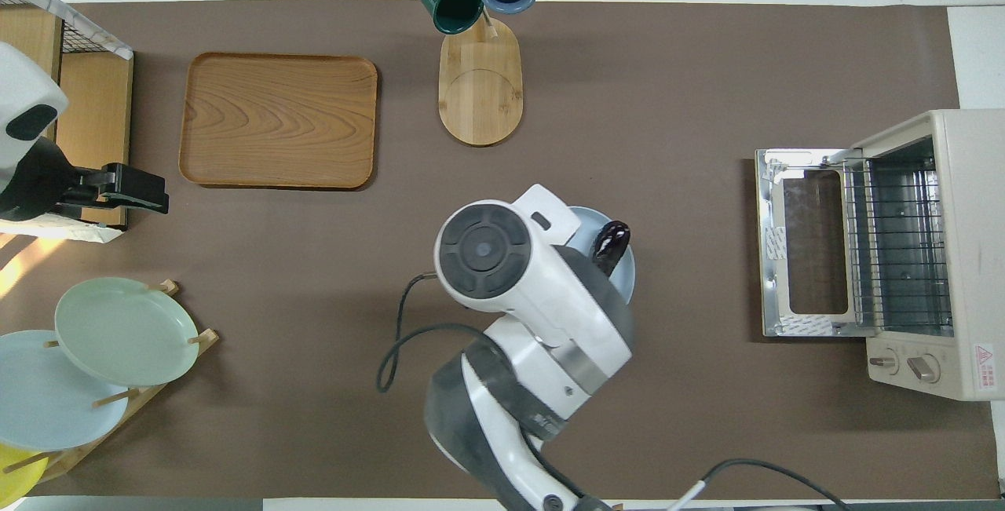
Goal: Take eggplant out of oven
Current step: 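Lower the blue plate onto the table center and release with the right gripper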
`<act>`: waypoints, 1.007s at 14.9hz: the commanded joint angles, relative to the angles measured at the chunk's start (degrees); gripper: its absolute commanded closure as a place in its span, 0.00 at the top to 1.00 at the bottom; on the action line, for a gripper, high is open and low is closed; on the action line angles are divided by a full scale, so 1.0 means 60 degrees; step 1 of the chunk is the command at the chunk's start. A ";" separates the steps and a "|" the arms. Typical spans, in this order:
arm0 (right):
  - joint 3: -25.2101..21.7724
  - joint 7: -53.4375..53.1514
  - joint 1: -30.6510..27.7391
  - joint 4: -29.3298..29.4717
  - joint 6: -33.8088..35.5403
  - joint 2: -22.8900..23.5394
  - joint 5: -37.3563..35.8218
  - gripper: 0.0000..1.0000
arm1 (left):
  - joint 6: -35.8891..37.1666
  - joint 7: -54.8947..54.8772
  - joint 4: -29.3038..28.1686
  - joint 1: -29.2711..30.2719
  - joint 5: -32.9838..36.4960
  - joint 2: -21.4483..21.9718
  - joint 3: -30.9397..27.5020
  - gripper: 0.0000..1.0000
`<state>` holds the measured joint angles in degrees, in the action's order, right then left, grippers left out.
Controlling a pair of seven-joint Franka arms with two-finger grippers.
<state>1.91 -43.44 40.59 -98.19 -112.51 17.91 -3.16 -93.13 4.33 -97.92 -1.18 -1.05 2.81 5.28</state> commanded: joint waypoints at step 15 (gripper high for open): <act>0.0048 0.0716 0.0019 0.0500 -0.1382 0.0665 0.0572 0.25 | -0.0620 -0.0151 -0.0233 0.0050 -0.0045 0.0132 0.0057 1.00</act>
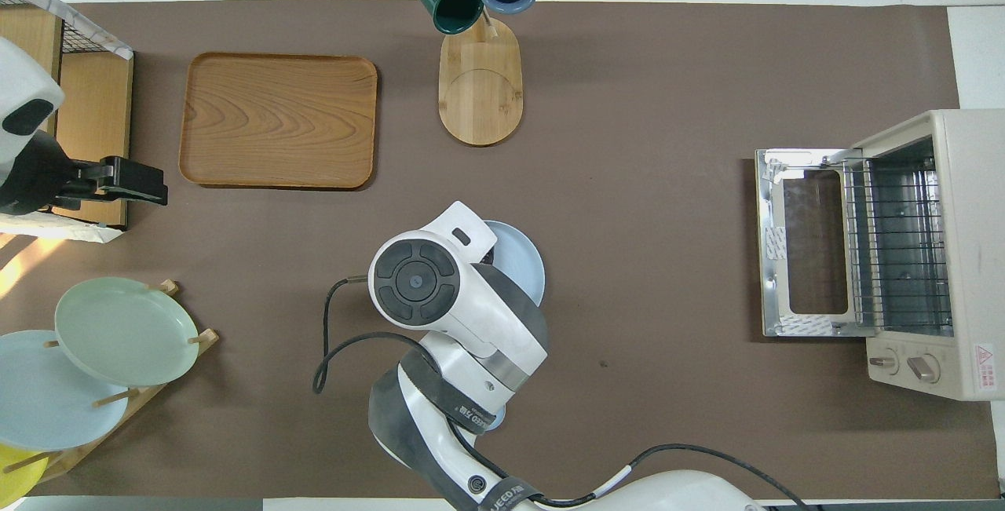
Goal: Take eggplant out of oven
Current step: 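Lower the blue plate onto the table center and release with the right gripper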
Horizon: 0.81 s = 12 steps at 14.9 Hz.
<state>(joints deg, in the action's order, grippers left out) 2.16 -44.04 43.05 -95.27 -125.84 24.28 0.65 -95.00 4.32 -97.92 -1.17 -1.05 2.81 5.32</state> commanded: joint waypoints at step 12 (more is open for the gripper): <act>0.0006 0.3720 -0.4799 -0.3513 0.2562 -0.2582 -0.2246 0.04 | -0.2870 0.1580 -0.1712 -0.3376 -0.0396 -0.0466 0.0124 1.00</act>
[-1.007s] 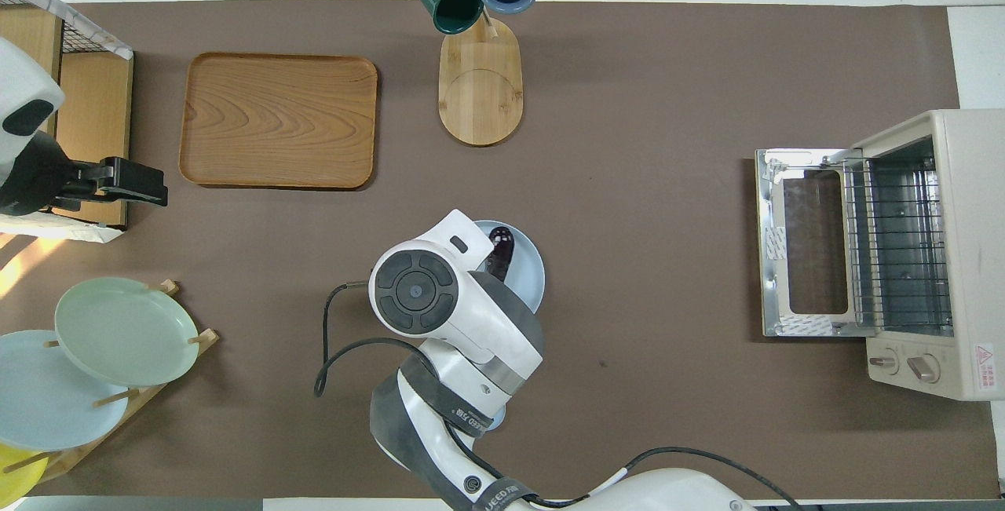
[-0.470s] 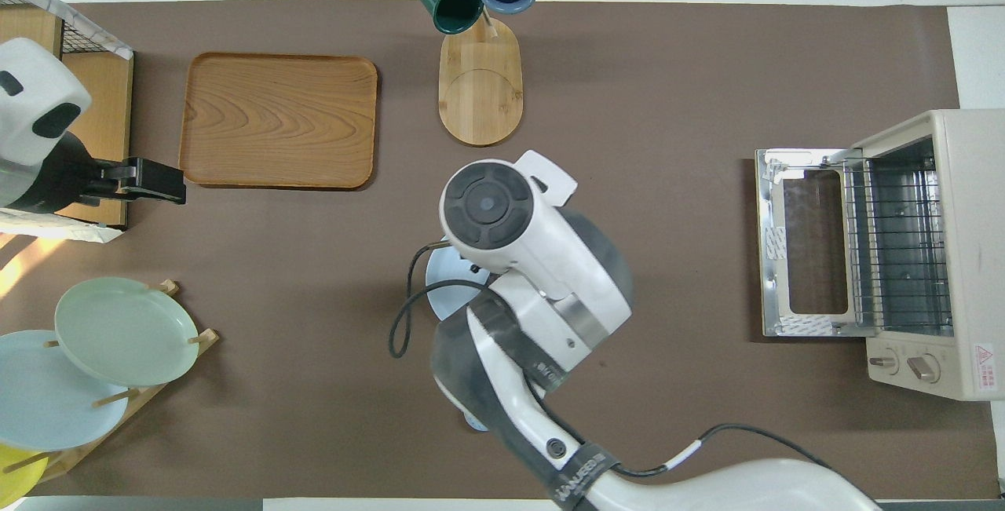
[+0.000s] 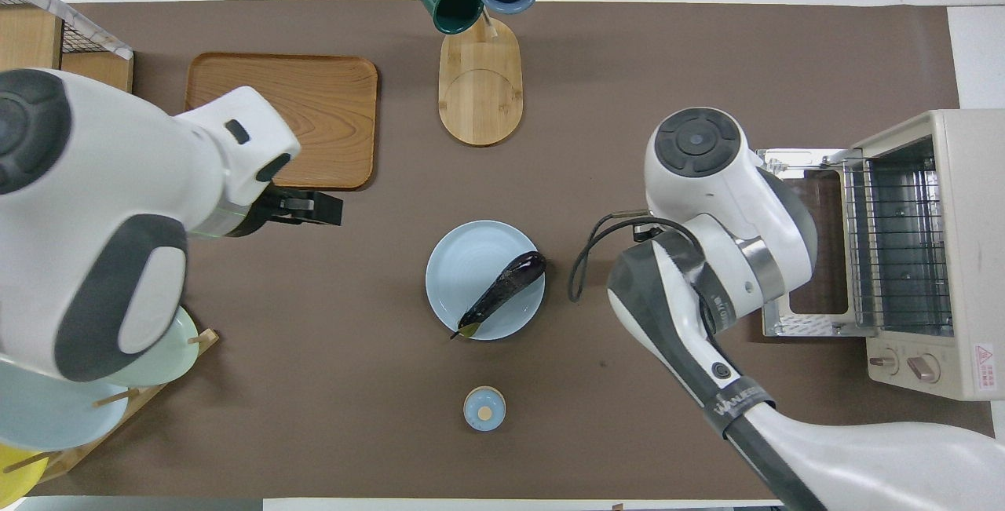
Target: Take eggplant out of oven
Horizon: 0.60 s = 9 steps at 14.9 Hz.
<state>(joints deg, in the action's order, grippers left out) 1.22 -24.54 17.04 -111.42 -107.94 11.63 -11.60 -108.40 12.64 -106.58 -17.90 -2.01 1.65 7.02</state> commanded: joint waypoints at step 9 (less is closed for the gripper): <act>0.0178 0.1761 -0.1902 -0.2377 -0.2621 -0.0767 -0.0512 0.00 | -0.3860 0.0194 -0.1031 -0.2537 -0.0559 -0.2236 -0.0145 1.00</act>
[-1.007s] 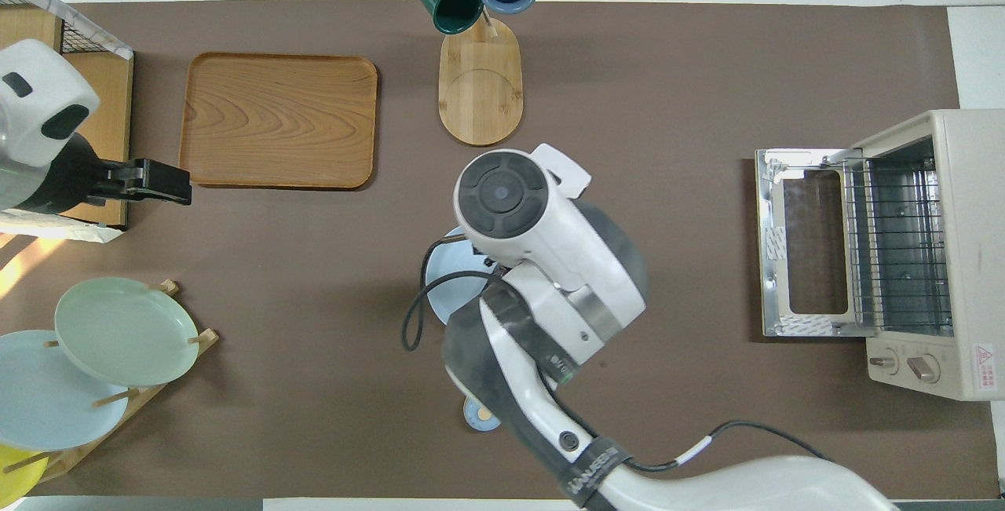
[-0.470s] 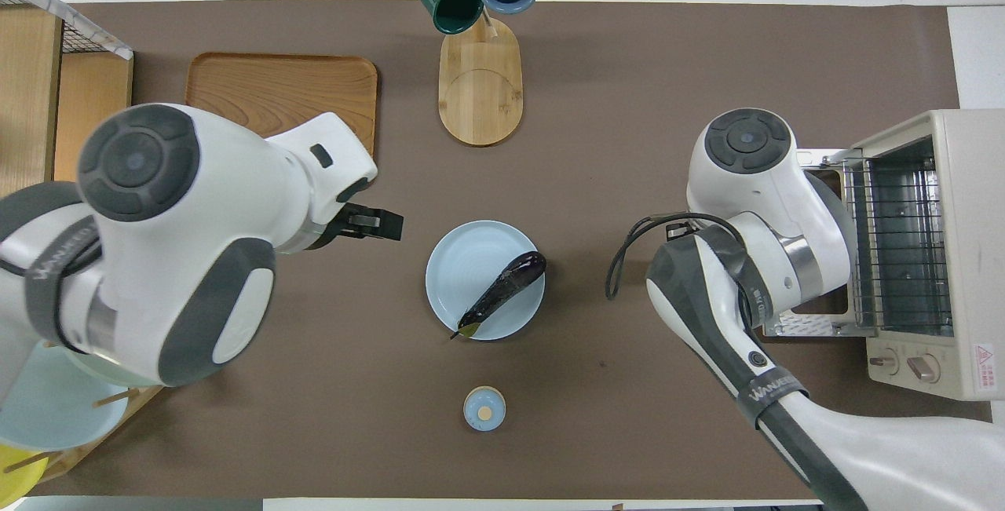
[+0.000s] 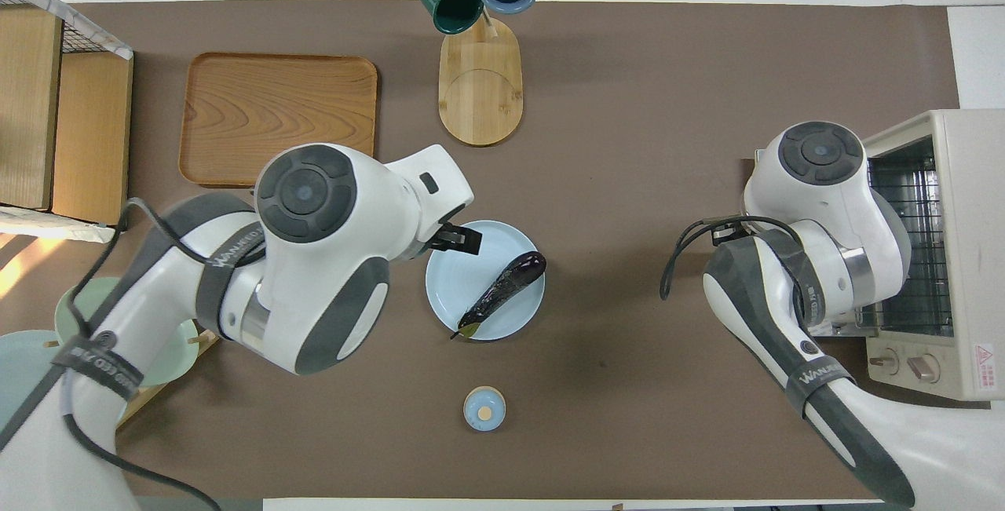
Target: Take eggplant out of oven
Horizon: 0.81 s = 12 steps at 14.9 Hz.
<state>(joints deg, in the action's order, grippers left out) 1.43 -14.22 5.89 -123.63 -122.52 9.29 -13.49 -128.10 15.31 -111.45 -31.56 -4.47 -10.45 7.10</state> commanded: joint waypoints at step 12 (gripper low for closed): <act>0.0142 0.0171 -0.0394 -0.0809 -0.1125 -0.0332 -0.0197 0.00 | -0.0915 -0.1320 -0.0248 -0.0937 -0.0236 -0.1086 -0.0041 1.00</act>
<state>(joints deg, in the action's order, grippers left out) 1.74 -14.22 5.43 -125.16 -125.97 8.63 -13.50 -132.38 8.87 -112.14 -36.35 -4.51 -17.39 7.45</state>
